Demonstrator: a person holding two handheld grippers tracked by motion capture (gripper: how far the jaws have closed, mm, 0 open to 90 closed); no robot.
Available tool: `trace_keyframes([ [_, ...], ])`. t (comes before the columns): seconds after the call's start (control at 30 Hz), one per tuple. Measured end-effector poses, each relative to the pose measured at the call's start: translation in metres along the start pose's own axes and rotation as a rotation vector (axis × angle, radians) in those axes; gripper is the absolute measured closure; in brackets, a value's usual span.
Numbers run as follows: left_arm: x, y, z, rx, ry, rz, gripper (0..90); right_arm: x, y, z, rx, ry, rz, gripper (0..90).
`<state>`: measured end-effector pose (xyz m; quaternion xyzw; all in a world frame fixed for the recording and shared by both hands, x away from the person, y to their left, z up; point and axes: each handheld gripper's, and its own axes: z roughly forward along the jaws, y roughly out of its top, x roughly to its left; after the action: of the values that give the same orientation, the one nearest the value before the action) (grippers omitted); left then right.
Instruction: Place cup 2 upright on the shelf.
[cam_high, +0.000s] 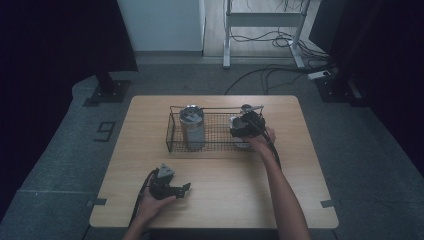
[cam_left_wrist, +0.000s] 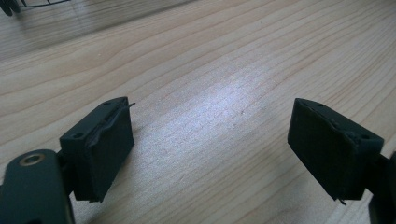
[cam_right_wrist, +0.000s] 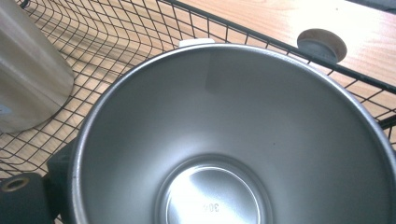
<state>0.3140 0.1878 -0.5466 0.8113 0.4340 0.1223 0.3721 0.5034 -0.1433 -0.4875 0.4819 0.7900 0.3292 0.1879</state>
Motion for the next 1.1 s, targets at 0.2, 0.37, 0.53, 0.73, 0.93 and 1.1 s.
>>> trace_keyframes([
  [0.2, 0.000, 0.000, 0.000, 0.000, -0.002, -0.002, 14.4, -0.001, 0.003, -0.001, 0.075, -0.017, -0.025, 6.0],
  [0.37, -0.001, 0.000, 0.000, 0.001, -0.001, 0.000, 14.4, -0.002, 0.000, -0.003, 0.090, -0.031, -0.012, 6.1],
  [0.53, 0.000, 0.000, 0.000, 0.000, -0.004, -0.003, 14.4, -0.002, 0.001, -0.003, 0.091, -0.026, -0.025, 5.7],
  [0.73, 0.000, 0.000, 0.000, 0.000, -0.004, -0.002, 14.4, -0.004, 0.002, -0.009, 0.044, -0.008, -0.002, 1.9],
  [0.93, 0.000, 0.000, 0.000, -0.001, -0.004, -0.003, 14.4, -0.008, 0.002, -0.020, -0.058, 0.020, 0.042, 0.7],
  [1.1, 0.000, 0.000, 0.000, 0.000, -0.004, -0.003, 14.4, -0.010, 0.000, -0.028, -0.113, 0.032, 0.045, 0.7],
])
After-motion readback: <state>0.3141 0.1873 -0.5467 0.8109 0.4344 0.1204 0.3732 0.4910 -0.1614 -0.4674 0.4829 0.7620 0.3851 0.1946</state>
